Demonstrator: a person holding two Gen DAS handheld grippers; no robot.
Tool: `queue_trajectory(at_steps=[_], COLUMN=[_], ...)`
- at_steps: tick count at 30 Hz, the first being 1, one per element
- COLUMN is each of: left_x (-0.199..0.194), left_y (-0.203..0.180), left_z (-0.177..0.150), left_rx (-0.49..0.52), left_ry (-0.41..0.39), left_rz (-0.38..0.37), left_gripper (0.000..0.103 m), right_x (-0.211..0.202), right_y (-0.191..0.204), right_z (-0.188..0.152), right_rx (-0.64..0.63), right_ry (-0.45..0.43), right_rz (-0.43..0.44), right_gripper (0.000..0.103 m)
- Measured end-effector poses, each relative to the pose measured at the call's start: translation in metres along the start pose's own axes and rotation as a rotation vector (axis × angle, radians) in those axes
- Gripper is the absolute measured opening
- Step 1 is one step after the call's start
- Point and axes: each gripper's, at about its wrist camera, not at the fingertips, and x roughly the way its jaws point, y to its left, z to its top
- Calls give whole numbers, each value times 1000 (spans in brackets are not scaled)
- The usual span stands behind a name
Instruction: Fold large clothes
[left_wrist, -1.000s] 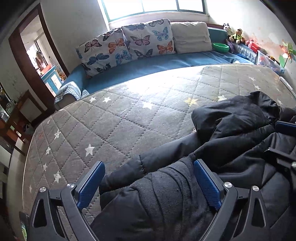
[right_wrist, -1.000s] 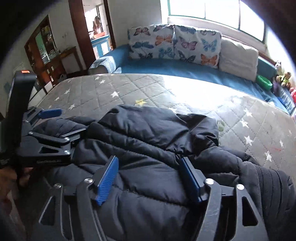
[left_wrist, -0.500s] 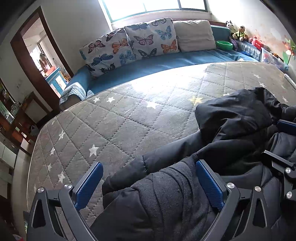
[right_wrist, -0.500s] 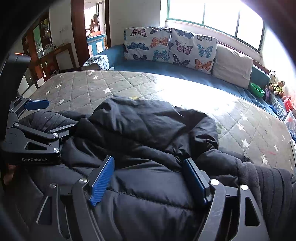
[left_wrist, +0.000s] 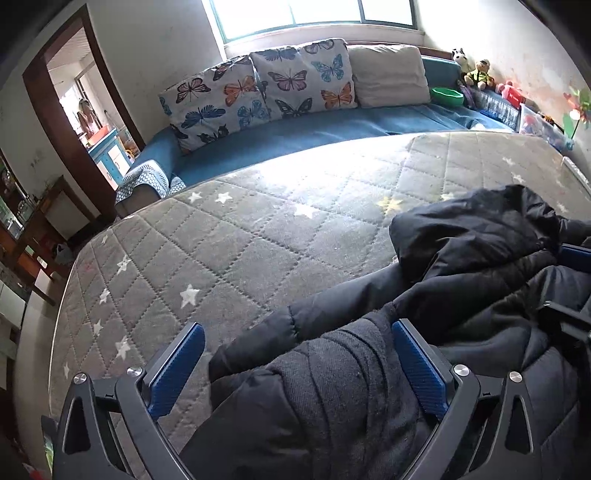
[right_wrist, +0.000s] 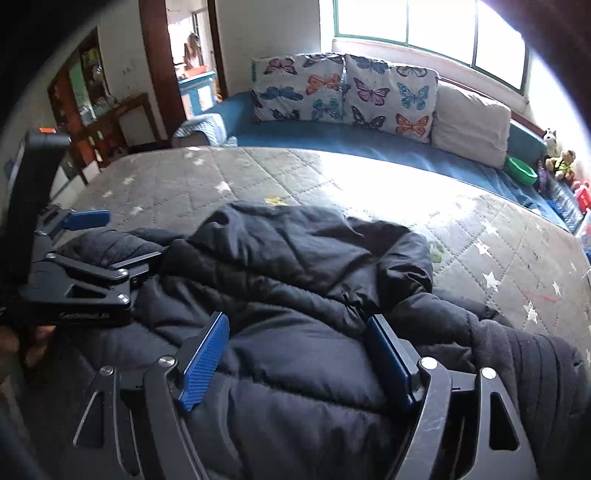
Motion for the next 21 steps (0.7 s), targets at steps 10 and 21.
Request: queue_trajectory(at_steps=[10, 21], left_x=[-136, -154], left_y=[-25, -50], left_z=[-45, -120], left_rx=[89, 44], left_ry=[-209, -143], left_rz=[45, -129], left_gripper=[103, 103], right_x=[-72, -88], right_y=[-34, -68], right_z=[-46, -79], right_rx=[-23, 38], right_ry=[-6, -25], right_rz=[-39, -54], right_gripper=[84, 84])
